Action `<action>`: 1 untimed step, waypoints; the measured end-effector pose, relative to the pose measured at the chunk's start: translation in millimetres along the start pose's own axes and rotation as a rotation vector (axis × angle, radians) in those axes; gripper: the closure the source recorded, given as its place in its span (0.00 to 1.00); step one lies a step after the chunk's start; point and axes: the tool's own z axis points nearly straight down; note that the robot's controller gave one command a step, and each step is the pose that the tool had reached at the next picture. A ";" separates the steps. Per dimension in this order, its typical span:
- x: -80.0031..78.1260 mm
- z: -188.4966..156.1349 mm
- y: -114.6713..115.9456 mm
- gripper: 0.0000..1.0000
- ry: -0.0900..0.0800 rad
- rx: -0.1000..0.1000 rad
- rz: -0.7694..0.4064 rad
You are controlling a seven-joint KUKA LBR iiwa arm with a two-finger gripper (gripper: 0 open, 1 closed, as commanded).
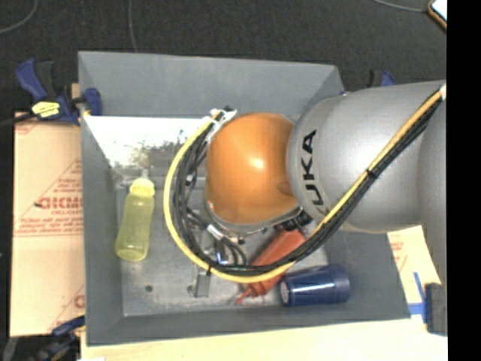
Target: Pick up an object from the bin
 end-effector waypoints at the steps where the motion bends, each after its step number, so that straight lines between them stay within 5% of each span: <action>1: -1.9 -4.2 -0.9 0.00 -0.008 -0.002 0.006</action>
Offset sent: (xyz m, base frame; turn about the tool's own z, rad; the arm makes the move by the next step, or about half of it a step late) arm 0.0645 0.0665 -0.0809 0.0800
